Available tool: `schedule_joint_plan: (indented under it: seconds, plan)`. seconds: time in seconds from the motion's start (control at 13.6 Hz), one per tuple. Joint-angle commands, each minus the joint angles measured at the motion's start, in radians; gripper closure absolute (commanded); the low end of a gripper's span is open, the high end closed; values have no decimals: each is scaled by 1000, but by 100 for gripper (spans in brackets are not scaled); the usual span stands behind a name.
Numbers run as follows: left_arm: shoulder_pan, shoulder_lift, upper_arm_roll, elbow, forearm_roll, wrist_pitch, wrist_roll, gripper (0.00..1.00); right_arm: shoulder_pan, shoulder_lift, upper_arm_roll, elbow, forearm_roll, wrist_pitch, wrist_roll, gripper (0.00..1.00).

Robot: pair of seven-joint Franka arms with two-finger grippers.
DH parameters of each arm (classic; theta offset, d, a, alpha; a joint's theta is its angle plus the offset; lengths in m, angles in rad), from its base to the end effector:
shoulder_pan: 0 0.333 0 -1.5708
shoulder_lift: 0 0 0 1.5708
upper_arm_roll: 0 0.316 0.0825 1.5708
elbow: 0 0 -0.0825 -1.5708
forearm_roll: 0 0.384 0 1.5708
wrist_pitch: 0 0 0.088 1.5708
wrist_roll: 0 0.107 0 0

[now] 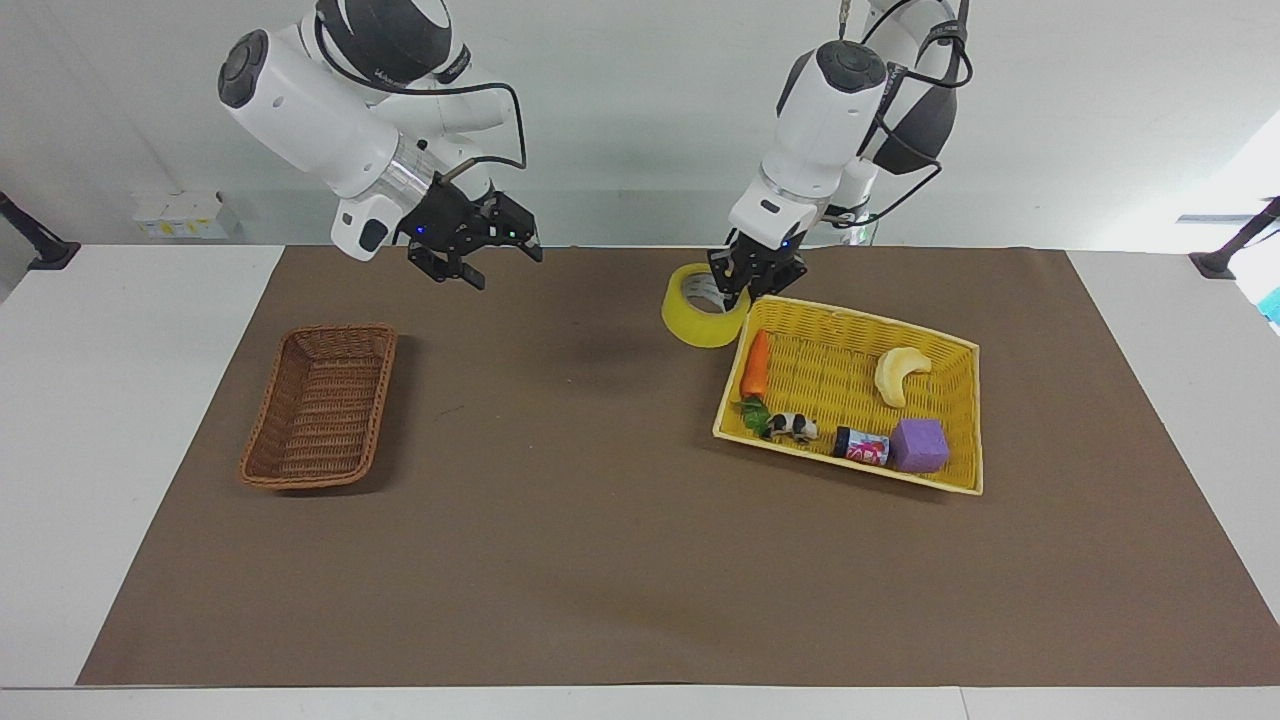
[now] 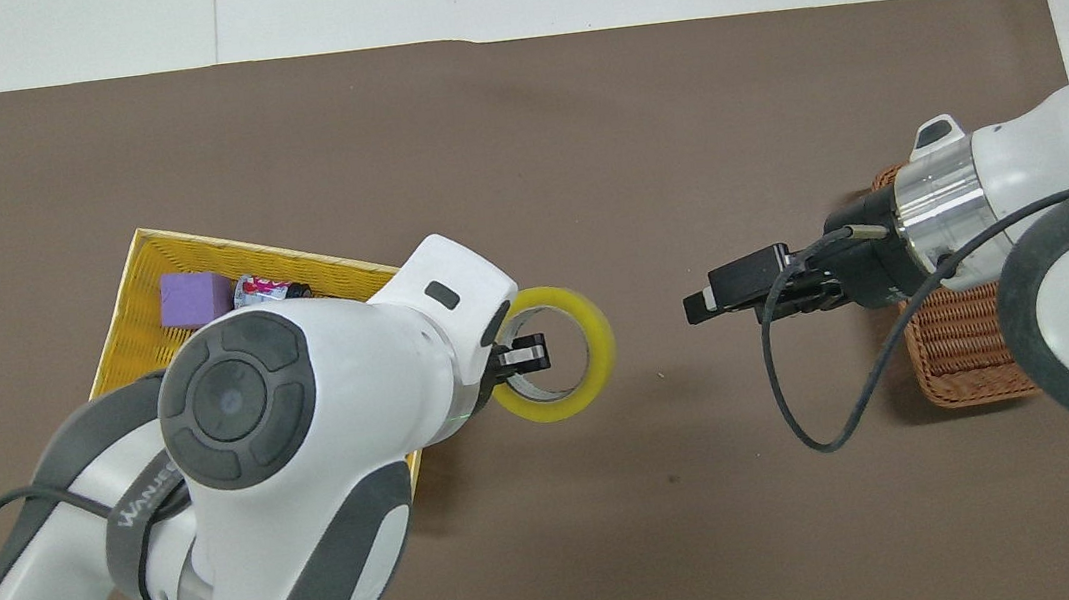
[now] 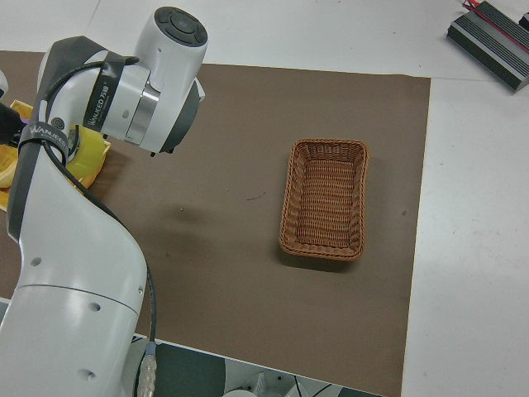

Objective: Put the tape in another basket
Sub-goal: 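Carry the tape toward the right gripper while the right gripper reaches it, then grasp the tape with the right gripper while the left gripper releases it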

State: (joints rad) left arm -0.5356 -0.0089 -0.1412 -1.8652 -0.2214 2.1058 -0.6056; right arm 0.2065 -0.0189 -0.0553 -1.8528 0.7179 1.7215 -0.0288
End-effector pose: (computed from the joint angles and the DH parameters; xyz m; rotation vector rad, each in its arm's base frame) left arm 0.4482 -0.3737 0.5398 2.8287 0.0254 0.1114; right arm 0.5347 0.1429 0.5362 -2.4391 -0.0316 0.1915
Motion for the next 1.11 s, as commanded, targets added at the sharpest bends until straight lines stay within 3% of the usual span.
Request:
schedule_joint_plan:
  seconds: [0.0,0.66,1.03]
  plan:
    - [-43,15,11,17,-35,94,-11,100,-2,-26,-2,-78,72,38,-98,0]
    - [-93,58,-14,43,-78,192,-11,100,-18,-23,-3,-103,264,39,-105,0]
    - [-95,61,-26,46,-84,247,-14,100,-32,-29,-9,-115,239,35,-134,0]
